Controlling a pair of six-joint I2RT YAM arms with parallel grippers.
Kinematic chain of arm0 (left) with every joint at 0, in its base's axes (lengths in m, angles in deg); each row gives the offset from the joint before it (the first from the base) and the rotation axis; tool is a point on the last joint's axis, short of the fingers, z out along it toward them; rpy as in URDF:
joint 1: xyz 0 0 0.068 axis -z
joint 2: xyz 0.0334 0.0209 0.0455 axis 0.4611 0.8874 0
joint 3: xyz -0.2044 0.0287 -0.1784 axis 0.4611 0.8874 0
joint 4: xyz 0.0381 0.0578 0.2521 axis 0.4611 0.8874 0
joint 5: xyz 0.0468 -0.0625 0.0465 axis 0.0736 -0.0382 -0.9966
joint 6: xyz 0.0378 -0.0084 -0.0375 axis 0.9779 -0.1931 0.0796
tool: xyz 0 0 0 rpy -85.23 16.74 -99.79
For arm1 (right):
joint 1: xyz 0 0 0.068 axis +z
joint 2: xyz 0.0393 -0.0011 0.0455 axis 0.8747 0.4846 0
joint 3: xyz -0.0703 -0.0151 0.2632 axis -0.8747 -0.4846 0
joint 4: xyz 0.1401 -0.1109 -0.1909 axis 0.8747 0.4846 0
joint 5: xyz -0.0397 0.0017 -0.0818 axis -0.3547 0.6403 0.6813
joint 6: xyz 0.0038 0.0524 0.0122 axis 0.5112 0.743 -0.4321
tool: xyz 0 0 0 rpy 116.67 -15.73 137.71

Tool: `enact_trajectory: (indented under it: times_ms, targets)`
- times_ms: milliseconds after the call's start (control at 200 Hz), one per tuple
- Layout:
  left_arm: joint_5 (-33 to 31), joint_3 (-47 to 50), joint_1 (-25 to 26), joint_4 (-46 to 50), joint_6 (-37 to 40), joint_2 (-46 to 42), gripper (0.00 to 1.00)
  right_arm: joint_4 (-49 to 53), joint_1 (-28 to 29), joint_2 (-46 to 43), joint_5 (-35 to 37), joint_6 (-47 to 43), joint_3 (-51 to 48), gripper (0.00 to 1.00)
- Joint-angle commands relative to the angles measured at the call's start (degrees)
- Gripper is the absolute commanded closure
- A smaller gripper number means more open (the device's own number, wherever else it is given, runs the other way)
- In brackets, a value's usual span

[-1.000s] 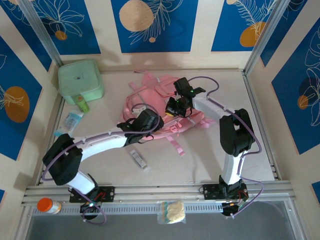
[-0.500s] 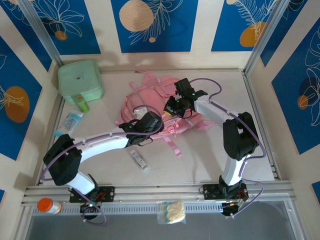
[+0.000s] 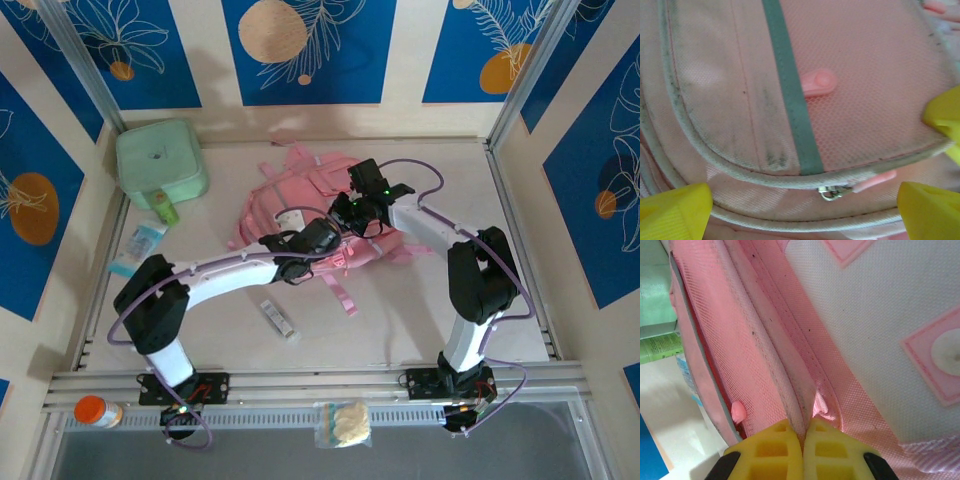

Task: Pack the student bag
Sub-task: Unzip the student bag at the top-center of the table.

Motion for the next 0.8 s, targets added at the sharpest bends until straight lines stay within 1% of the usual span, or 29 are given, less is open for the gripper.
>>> enact_trajectory:
  times_ms: [0,65,140,250,335,435,485,615,725,795]
  targets:
    - [-3.62,-1.09,-0.23,2.66,-3.54,1.40,0.02,-3.31,1.23,-3.10,-3.83,1.34,0.21,1.00]
    - [-4.42,-1.66,-0.49,1.98,-3.75,1.77,0.01,-3.40,1.51,-3.04,-3.68,1.47,0.15,1.00]
    - [-4.87,-2.24,-0.85,-1.11,-2.39,2.04,0.00,-3.85,1.57,-3.17,-3.46,1.81,-0.27,1.00]
    - [-7.57,-5.35,-1.60,3.74,-5.85,3.83,0.01,-4.19,1.66,-3.25,-3.50,2.00,-0.83,1.00]
    - [-7.27,-5.37,-2.11,1.55,-3.61,4.81,0.01,-4.36,1.64,-3.36,-3.63,2.30,-1.09,1.00]
    - [-7.69,-6.29,-2.85,6.61,-4.96,5.45,0.01,-4.45,1.42,-3.70,-3.82,2.35,-1.01,1.00]
    - [-7.57,-5.04,-3.04,7.29,-5.24,4.71,0.00,-4.54,1.21,-3.97,-3.79,2.27,-0.85,1.00]
    - [-8.60,-0.74,-3.21,6.79,-3.76,0.31,0.09,-4.39,0.82,-3.81,-3.89,2.01,0.13,1.00]
    - [-9.53,2.35,-3.64,8.86,-2.27,-4.30,0.15,-4.36,0.33,-3.69,-4.47,1.91,0.59,1.00]
    - [-8.19,4.61,-4.09,8.90,-0.61,-7.24,0.21,-4.11,0.31,-3.38,-4.47,1.74,1.15,1.00]
